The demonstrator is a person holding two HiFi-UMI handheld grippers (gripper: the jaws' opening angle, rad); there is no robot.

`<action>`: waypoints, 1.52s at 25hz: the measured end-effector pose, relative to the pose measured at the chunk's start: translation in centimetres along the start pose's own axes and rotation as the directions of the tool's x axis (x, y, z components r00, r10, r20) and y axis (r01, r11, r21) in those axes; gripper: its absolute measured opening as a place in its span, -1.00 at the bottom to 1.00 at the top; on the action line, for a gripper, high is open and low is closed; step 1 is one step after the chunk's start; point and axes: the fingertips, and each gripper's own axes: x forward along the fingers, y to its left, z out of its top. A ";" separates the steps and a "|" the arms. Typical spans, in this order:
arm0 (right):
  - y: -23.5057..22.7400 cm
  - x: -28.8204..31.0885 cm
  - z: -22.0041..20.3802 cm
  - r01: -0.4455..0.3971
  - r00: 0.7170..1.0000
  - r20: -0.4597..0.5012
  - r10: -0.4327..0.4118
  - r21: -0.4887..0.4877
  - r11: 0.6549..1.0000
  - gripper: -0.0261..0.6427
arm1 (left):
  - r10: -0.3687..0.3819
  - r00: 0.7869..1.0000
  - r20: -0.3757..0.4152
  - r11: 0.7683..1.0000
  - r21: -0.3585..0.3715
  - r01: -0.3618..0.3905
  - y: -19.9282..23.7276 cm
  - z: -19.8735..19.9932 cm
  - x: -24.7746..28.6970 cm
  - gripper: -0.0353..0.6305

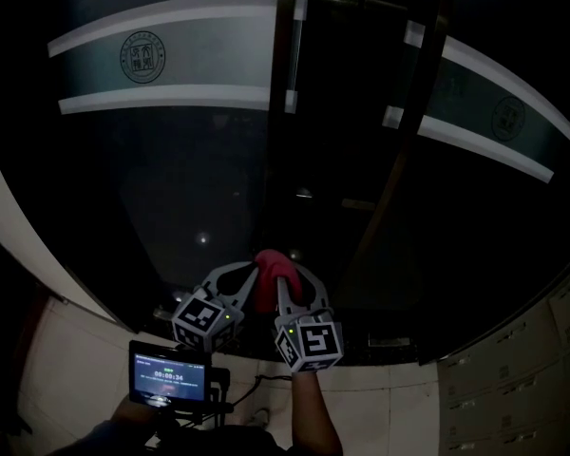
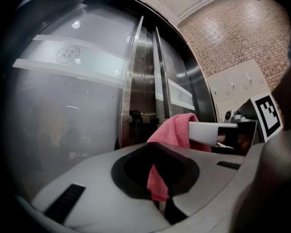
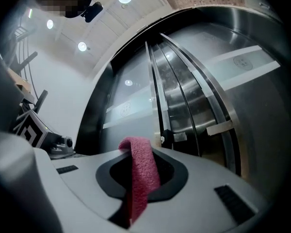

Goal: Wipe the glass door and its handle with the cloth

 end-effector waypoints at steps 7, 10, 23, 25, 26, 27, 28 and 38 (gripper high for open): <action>5.2 -4.8 1.0 0.008 1.000 0.001 -0.008 -0.021 1.000 -0.83 | -0.038 0.999 -0.012 0.999 -0.021 0.038 -2.3 -0.7 -6.4 -0.86; 8.9 -7.4 0.8 0.010 0.999 -0.032 -0.011 -0.045 0.999 -0.83 | -0.064 0.998 -0.004 0.998 -0.023 0.064 -3.8 -0.9 -10.4 -0.86; 16.0 -16.6 3.6 -0.021 0.999 -0.051 0.015 -0.118 0.993 -0.83 | -0.094 0.996 0.009 0.995 -0.029 0.094 -11.2 -0.9 -18.1 -0.86; 15.6 -17.3 4.1 -0.022 0.999 -0.043 0.017 -0.130 0.991 -0.83 | -0.091 0.996 0.016 0.996 -0.019 0.091 -12.2 -0.4 -18.1 -0.86; 15.4 -17.6 4.3 -0.026 0.999 -0.043 0.020 -0.131 0.991 -0.83 | -0.088 0.996 0.020 0.996 -0.015 0.088 -12.7 -0.2 -18.0 -0.86; 15.2 -17.9 4.4 -0.030 0.999 -0.043 0.025 -0.129 0.991 -0.83 | -0.084 0.996 0.021 0.996 -0.013 0.084 -13.1 0.0 -17.9 -0.86; 15.0 -18.1 4.6 -0.035 0.999 -0.040 0.030 -0.129 0.991 -0.83 | -0.078 0.997 0.022 0.997 -0.010 0.079 -13.6 0.2 -17.8 -0.86; 12.4 -19.1 6.6 -0.060 0.998 0.008 0.062 -0.115 0.991 -0.83 | -0.007 0.998 0.055 1.000 0.014 0.006 -15.3 2.1 -16.3 -0.86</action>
